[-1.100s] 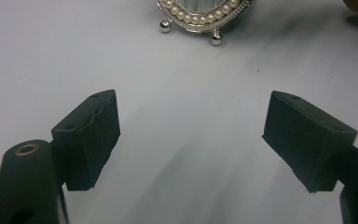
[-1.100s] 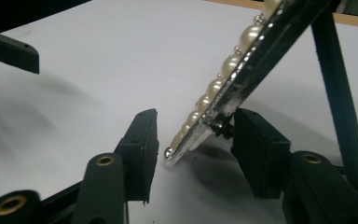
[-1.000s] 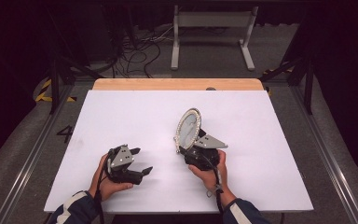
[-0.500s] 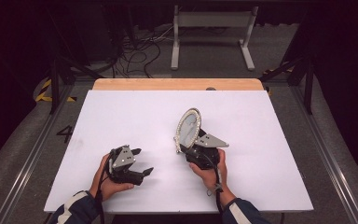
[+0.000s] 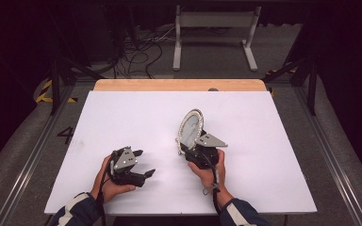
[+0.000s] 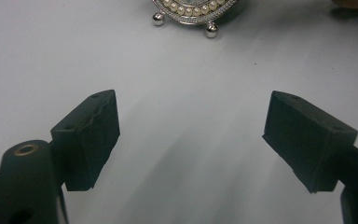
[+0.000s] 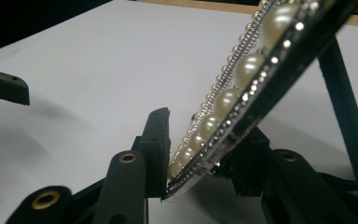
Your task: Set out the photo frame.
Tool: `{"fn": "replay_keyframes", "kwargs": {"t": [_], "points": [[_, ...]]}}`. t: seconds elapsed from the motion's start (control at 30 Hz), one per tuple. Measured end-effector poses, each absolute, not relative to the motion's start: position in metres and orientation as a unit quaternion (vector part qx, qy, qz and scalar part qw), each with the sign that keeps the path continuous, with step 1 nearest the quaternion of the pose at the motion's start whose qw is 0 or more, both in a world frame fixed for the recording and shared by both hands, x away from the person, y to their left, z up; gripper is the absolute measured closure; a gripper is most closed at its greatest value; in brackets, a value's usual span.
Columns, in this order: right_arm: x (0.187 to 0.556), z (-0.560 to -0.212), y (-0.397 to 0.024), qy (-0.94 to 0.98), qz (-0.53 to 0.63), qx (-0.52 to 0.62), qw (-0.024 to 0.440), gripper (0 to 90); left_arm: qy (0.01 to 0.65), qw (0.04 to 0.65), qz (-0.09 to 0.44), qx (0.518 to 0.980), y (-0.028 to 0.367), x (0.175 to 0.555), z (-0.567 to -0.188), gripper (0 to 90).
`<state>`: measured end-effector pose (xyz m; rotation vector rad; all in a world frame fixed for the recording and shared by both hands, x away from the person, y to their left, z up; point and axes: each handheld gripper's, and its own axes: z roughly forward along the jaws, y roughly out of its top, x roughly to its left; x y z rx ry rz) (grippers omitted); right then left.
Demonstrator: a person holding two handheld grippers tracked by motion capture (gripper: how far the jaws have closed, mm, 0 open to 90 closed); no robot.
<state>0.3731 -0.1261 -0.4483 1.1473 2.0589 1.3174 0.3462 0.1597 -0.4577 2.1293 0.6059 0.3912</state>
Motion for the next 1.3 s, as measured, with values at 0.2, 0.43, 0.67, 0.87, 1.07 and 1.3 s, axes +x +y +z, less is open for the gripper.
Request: {"fn": "replay_keyframes", "kwargs": {"t": [0.2, 0.43, 0.67, 0.87, 1.07, 1.3], "points": [[0.374, -0.447, -0.133, 0.748, 0.48, 0.412, 0.2, 64.6, 0.242, 0.429, 0.157, 0.856, 0.16, 0.346, -0.458, 18.6], [0.37, -0.446, -0.142, 0.758, 0.478, 0.405, 0.181, 66.7, 0.24, 0.43, 0.159, 0.856, 0.161, 0.346, -0.457, 18.6], [0.367, -0.444, -0.15, 0.767, 0.476, 0.396, 0.168, 69.5, 0.239, 0.429, 0.159, 0.856, 0.161, 0.346, -0.456, 18.6], [0.362, -0.443, -0.155, 0.772, 0.473, 0.39, 0.165, 71.0, 0.238, 0.433, 0.161, 0.854, 0.162, 0.345, -0.454, 18.6], [0.362, -0.443, -0.155, 0.772, 0.474, 0.387, 0.171, 70.9, 0.235, 0.431, 0.161, 0.856, 0.162, 0.345, -0.454, 18.6], [0.363, -0.446, -0.152, 0.767, 0.477, 0.392, 0.173, 62.8, 0.234, 0.428, 0.162, 0.858, 0.162, 0.346, -0.454, 18.6]]}}
